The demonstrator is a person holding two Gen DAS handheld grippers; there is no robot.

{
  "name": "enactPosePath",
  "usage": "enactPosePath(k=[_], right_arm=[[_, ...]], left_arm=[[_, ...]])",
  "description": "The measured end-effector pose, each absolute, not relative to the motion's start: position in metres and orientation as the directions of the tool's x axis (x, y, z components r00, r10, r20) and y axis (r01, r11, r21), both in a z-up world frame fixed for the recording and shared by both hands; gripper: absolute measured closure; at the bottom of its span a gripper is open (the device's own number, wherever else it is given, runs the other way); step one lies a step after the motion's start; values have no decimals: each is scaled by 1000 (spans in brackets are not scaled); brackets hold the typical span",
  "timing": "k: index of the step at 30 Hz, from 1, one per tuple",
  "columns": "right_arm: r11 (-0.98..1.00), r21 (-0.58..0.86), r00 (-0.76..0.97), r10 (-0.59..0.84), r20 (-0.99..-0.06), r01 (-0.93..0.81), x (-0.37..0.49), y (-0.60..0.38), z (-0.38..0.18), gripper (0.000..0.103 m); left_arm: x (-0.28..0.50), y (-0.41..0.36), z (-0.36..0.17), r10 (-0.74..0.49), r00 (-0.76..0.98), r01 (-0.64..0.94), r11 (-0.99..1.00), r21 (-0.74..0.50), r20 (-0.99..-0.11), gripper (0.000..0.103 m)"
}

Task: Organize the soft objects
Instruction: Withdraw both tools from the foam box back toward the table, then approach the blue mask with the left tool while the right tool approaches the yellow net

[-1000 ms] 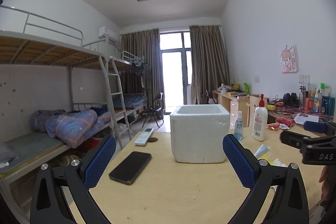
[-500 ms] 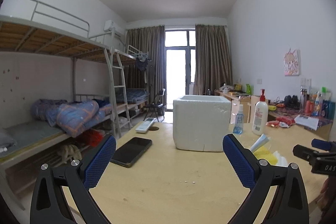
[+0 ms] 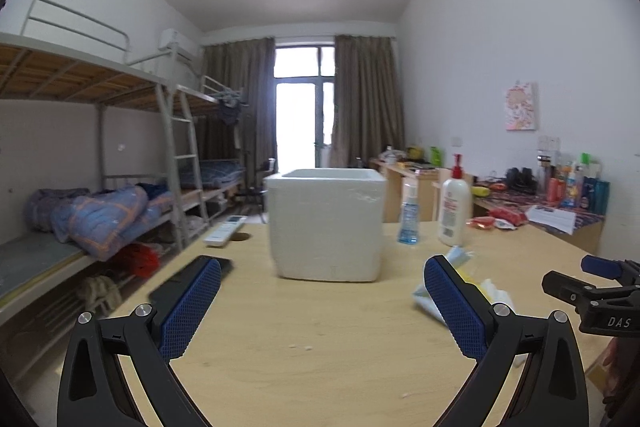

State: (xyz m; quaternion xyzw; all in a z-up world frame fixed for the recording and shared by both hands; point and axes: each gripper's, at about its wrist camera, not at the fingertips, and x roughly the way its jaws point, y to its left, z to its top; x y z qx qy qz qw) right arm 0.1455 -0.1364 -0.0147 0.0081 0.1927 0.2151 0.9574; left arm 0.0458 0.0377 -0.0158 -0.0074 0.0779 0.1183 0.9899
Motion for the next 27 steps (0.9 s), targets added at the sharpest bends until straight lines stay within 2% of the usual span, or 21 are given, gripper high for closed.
enactPosePath(k=[11, 27], right_arm=[[938, 96, 858, 345, -381, -334, 158, -165, -14, 0], [924, 102, 820, 374, -434, -367, 195, -168, -19, 0]], left_arm=[[81, 8, -15, 107, 971, -102, 994, 36, -214, 1], [143, -7, -19, 7, 935, 6, 999, 35, -354, 1]])
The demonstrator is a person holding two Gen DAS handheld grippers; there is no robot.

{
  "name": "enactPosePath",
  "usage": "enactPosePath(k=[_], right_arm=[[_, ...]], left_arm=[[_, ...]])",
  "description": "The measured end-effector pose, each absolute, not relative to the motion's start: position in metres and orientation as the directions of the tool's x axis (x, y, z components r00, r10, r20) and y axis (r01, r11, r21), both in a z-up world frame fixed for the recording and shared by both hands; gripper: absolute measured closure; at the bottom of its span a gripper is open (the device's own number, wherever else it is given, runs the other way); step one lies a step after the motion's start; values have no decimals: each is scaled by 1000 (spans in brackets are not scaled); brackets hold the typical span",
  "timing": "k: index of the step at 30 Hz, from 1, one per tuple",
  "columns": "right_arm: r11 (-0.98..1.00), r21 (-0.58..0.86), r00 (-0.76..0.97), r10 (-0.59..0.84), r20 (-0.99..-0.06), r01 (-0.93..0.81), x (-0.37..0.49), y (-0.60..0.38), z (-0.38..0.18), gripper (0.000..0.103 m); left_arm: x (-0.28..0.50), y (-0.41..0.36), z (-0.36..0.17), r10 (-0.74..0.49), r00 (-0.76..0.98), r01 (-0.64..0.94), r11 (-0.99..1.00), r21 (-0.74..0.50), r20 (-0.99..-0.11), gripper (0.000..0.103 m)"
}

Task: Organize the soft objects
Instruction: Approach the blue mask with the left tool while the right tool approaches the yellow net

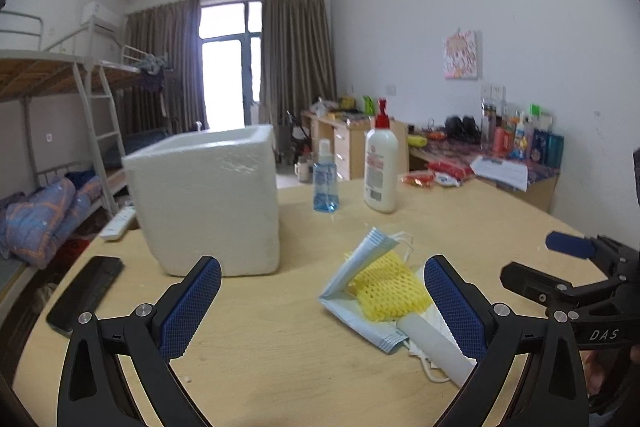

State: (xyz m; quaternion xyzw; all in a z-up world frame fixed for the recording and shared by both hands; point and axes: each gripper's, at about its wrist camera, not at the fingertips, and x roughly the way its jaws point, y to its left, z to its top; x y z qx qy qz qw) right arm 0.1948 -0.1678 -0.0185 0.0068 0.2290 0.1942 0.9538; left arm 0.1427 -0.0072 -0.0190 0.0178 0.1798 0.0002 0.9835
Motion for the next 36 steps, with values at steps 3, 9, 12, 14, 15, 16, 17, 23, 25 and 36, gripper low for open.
enactPosePath(k=[3, 9, 12, 14, 15, 16, 17, 23, 25, 36], right_arm=[[919, 113, 803, 385, -455, -377, 205, -165, -20, 0], [908, 127, 764, 406, -501, -399, 223, -160, -23, 0], [903, 122, 746, 411, -524, -413, 230, -155, -26, 0], [894, 128, 722, 426, -546, -430, 235, -151, -29, 0], [889, 137, 708, 433, -558, -437, 238, -150, -31, 0], [886, 144, 695, 438, -571, -440, 241, -148, -33, 4], [882, 150, 681, 444, -582, -447, 244, -146, -35, 7], [874, 121, 646, 434, -628, -470, 257, -132, -39, 19], [865, 128, 631, 448, -634, -485, 261, -128, -39, 21], [845, 128, 589, 462, -663, -520, 278, -112, -40, 23]], left_arm=[[156, -10, -24, 8, 917, 12, 999, 47, -398, 5], [182, -8, -37, 12, 869, 14, 999, 49, -495, 22], [198, -6, -45, 6, 834, 20, 999, 41, -552, 30], [205, -5, -48, 8, 821, 20, 999, 43, -571, 32], [207, -5, -50, 15, 817, 17, 999, 49, -576, 32], [211, -5, -52, 15, 811, 19, 998, 52, -585, 37], [213, -5, -53, 8, 805, 25, 999, 48, -593, 42], [231, -3, -61, -1, 759, 33, 999, 37, -651, 47], [235, -2, -64, -22, 737, 45, 999, 17, -675, 58], [250, 0, -73, -99, 672, 93, 994, -49, -734, 74]])
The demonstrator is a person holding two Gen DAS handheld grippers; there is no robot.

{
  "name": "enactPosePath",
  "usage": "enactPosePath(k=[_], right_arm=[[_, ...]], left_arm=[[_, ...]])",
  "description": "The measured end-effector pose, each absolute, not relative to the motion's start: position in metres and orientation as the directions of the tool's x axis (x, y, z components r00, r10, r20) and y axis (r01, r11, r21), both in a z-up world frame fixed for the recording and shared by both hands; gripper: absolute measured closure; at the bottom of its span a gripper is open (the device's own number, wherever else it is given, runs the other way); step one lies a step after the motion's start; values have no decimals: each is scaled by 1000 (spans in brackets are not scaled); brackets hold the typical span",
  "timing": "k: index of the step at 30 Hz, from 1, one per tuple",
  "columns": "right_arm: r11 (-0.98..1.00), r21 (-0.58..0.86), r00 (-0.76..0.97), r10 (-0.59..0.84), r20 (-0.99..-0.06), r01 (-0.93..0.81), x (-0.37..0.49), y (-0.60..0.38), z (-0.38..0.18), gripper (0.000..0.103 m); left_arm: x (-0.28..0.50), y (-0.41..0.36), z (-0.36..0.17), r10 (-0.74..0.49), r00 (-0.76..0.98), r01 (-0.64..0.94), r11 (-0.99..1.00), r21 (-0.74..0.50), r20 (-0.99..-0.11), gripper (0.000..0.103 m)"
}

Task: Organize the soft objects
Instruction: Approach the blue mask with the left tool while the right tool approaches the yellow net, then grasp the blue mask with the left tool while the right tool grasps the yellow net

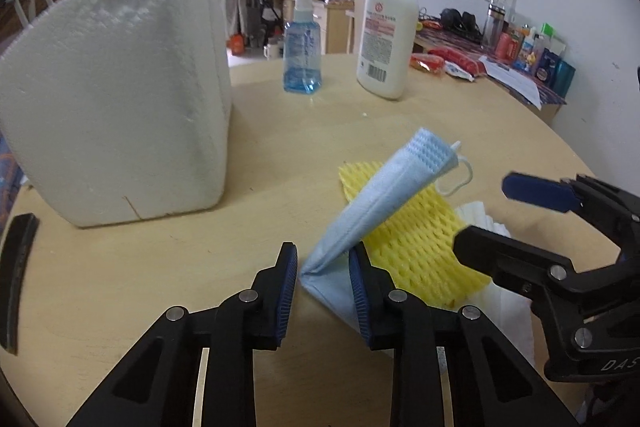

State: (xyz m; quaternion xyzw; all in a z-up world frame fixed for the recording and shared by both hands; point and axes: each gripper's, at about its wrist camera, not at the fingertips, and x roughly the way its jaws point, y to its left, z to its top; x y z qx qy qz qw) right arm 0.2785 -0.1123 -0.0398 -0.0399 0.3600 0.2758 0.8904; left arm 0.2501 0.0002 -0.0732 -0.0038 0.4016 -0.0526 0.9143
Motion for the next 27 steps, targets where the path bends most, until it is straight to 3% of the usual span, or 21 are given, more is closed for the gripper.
enactPosePath(k=[2, 8, 16, 27], right_arm=[[843, 123, 585, 461, -667, -525, 280, -109, -40, 23], [829, 117, 554, 463, -692, -547, 285, -100, -45, 23], [813, 100, 509, 449, -734, -573, 288, -88, -53, 43], [811, 62, 484, 407, -775, -582, 294, -77, -62, 43]], left_arm=[[252, 1, -76, -103, 662, 92, 994, -56, -742, 84], [252, 5, -77, -121, 654, 96, 992, -77, -746, 90], [249, 10, -76, -128, 660, 94, 992, -88, -740, 92], [252, 11, -77, -138, 649, 92, 990, -103, -748, 92]])
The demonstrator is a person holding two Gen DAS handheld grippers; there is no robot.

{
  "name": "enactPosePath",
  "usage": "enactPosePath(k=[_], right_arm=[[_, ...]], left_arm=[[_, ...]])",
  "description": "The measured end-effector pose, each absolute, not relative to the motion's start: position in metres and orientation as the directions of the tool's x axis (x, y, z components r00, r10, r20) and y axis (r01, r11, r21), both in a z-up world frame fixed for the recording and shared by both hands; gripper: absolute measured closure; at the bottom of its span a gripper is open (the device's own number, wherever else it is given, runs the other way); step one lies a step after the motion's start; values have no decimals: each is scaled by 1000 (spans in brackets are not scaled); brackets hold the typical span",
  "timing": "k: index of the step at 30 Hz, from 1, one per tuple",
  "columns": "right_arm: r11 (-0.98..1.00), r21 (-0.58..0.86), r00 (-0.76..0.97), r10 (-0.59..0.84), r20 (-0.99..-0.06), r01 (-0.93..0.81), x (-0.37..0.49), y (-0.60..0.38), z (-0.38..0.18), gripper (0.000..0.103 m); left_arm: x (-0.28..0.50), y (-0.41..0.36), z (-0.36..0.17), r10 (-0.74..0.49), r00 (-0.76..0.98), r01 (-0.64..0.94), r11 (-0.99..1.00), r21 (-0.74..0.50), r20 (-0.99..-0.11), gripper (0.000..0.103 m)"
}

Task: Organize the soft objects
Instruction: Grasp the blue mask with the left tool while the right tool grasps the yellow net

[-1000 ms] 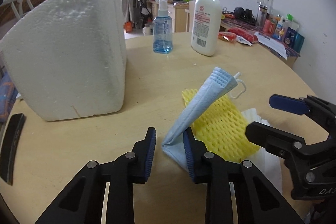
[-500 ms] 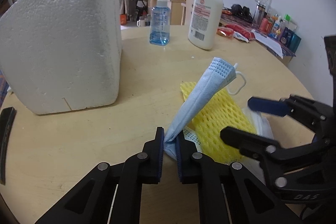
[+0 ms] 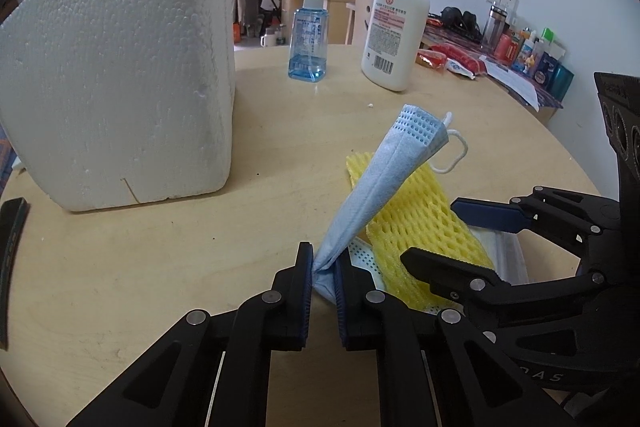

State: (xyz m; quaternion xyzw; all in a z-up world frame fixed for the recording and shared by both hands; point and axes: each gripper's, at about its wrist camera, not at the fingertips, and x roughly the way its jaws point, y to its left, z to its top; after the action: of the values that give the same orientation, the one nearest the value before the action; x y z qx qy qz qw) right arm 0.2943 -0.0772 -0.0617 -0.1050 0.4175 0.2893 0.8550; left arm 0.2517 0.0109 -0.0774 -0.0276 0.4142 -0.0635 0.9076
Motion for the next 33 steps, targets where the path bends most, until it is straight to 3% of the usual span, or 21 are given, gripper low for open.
enactPosePath(k=[3, 9, 13, 21, 33], right_arm=[[811, 51, 485, 398, -778, -583, 295, -75, -62, 43], [798, 79, 476, 432, -766, -597, 294, -75, -60, 77], [799, 101, 481, 452, -751, -592, 291, -78, -55, 86], [812, 133, 526, 484, -700, -569, 281, -96, -34, 87], [858, 152, 607, 461, -648, -490, 276, -129, -17, 87]], left_arm=[[253, 12, -79, -141, 643, 89, 990, -110, -753, 92], [252, 12, -79, -143, 645, 89, 990, -112, -751, 92], [249, 14, -75, -152, 662, 90, 988, -124, -734, 92], [237, 15, -61, -154, 708, 97, 988, -121, -690, 94], [217, 33, -35, -58, 773, 5, 996, -85, -632, 94]])
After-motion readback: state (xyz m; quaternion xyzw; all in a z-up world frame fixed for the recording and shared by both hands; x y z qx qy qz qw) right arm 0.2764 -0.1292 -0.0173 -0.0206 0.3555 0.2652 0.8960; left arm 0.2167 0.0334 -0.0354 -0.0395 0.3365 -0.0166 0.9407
